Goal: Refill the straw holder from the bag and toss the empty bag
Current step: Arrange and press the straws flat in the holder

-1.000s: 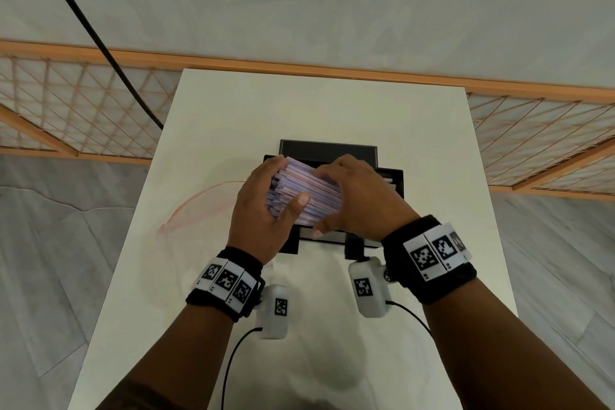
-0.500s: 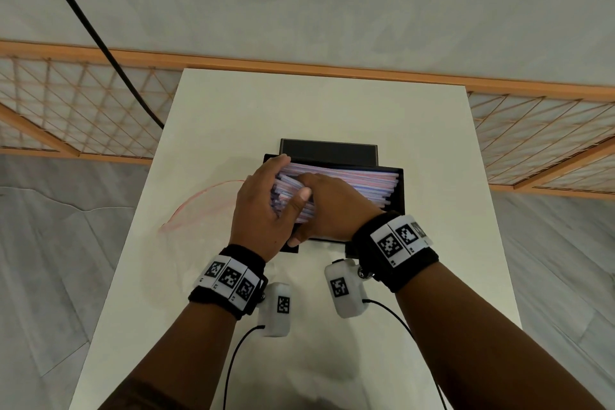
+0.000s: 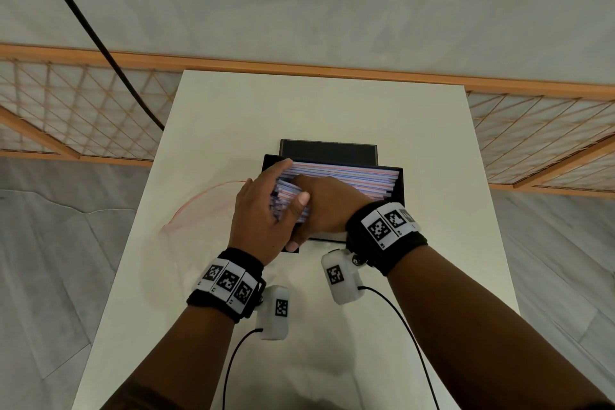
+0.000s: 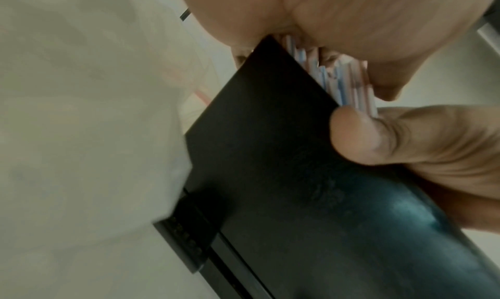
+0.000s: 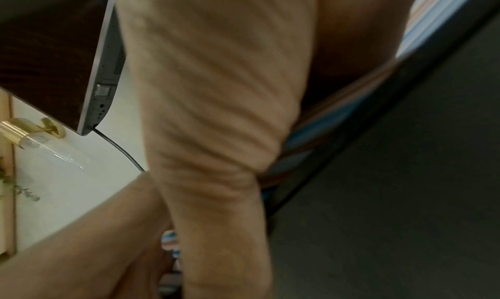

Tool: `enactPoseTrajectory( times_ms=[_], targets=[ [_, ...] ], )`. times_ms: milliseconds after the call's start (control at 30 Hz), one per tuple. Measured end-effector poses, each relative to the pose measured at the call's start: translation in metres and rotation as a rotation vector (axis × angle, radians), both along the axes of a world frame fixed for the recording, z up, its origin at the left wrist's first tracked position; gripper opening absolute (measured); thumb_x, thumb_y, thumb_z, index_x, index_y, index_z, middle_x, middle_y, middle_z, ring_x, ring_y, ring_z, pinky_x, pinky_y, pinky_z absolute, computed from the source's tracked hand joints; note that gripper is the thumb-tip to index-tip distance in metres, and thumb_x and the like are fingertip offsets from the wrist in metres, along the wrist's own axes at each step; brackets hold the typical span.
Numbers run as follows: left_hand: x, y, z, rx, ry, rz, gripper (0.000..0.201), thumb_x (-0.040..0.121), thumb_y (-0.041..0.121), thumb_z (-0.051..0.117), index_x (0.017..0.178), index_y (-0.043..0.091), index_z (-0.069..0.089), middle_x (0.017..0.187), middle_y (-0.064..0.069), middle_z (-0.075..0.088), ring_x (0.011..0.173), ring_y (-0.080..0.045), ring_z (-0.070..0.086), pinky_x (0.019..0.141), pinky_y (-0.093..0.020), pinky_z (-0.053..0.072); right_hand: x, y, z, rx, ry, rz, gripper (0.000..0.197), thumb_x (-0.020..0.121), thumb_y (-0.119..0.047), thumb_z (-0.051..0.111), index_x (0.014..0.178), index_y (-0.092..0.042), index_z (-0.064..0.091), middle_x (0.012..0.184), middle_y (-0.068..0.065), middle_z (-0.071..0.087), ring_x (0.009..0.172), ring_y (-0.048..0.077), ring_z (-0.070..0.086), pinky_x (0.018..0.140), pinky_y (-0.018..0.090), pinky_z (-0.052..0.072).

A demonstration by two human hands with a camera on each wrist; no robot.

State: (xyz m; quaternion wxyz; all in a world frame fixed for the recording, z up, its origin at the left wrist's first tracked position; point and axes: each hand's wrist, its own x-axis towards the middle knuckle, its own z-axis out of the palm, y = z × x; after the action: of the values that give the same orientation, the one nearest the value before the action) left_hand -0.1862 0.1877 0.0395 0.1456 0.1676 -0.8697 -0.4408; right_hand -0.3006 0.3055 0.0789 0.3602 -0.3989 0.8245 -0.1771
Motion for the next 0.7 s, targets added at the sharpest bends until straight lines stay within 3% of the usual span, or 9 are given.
enactPoseTrajectory(
  times_ms=[167, 233, 300, 367, 500, 600, 700],
  targets=[
    [0.000, 0.000, 0.001, -0.002, 0.016, -0.009, 0.055, 0.093, 0.050, 0.056, 0.143, 0.030, 0.047, 0.132, 0.021, 0.056, 0.117, -0.004, 0.058, 0.107, -0.052, 0.045, -0.003, 0.001, 0.008, -0.001, -0.054, 0.041, 0.093, 0.057, -0.041, 0.098, 0.139, -0.026, 0.055, 0.124, -0.005, 0.072, 0.111, 0.015, 0.065, 0.095, 0.029, 0.047],
    [0.000, -0.001, 0.000, -0.028, 0.032, -0.009, 0.054, 0.094, 0.049, 0.056, 0.143, 0.027, 0.048, 0.137, 0.015, 0.057, 0.125, -0.009, 0.055, 0.109, -0.053, 0.042, -0.005, -0.002, 0.009, -0.014, -0.030, 0.054, 0.096, 0.056, -0.039, 0.099, 0.140, -0.025, 0.054, 0.125, -0.003, 0.072, 0.114, 0.018, 0.065, 0.101, 0.033, 0.050],
    [0.000, -0.002, -0.002, -0.070, 0.030, 0.000, 0.057, 0.094, 0.051, 0.053, 0.145, 0.025, 0.047, 0.144, 0.014, 0.053, 0.142, -0.013, 0.043, 0.116, -0.053, 0.033, -0.005, -0.005, 0.007, -0.028, -0.003, 0.054, 0.102, 0.053, -0.043, 0.098, 0.142, -0.026, 0.051, 0.127, -0.004, 0.071, 0.115, 0.018, 0.065, 0.105, 0.038, 0.051],
    [0.002, -0.002, -0.003, -0.080, 0.009, 0.018, 0.062, 0.093, 0.054, 0.050, 0.147, 0.025, 0.045, 0.148, 0.014, 0.048, 0.149, -0.012, 0.031, 0.121, -0.050, 0.026, -0.003, -0.005, 0.003, -0.029, -0.010, 0.047, 0.102, 0.053, -0.044, 0.098, 0.141, -0.027, 0.051, 0.126, -0.005, 0.071, 0.114, 0.018, 0.065, 0.104, 0.037, 0.051],
    [0.002, -0.003, -0.004, -0.094, -0.020, 0.028, 0.064, 0.092, 0.059, 0.048, 0.145, 0.024, 0.046, 0.152, 0.002, 0.049, 0.149, -0.014, 0.033, 0.120, -0.050, 0.027, -0.005, -0.004, 0.000, -0.021, -0.046, 0.043, 0.091, 0.056, -0.038, 0.098, 0.136, -0.028, 0.056, 0.122, -0.006, 0.072, 0.108, 0.014, 0.063, 0.095, 0.028, 0.047],
    [0.003, -0.002, 0.000, -0.142, -0.077, 0.029, 0.068, 0.091, 0.065, 0.040, 0.146, 0.025, 0.043, 0.153, 0.005, 0.046, 0.153, -0.011, 0.023, 0.123, -0.040, 0.016, -0.007, -0.006, -0.001, -0.003, -0.026, 0.052, 0.094, 0.053, -0.043, 0.097, 0.136, -0.030, 0.055, 0.123, -0.006, 0.072, 0.111, 0.018, 0.065, 0.099, 0.035, 0.051],
    [0.005, -0.002, 0.000, -0.177, -0.127, 0.020, 0.075, 0.090, 0.070, 0.032, 0.150, 0.026, 0.037, 0.158, 0.002, 0.042, 0.154, -0.010, 0.018, 0.124, -0.043, 0.014, -0.006, -0.006, -0.003, -0.017, -0.009, 0.055, 0.102, 0.051, -0.046, 0.097, 0.140, -0.031, 0.051, 0.128, -0.007, 0.070, 0.116, 0.018, 0.065, 0.104, 0.039, 0.051]
  ],
)
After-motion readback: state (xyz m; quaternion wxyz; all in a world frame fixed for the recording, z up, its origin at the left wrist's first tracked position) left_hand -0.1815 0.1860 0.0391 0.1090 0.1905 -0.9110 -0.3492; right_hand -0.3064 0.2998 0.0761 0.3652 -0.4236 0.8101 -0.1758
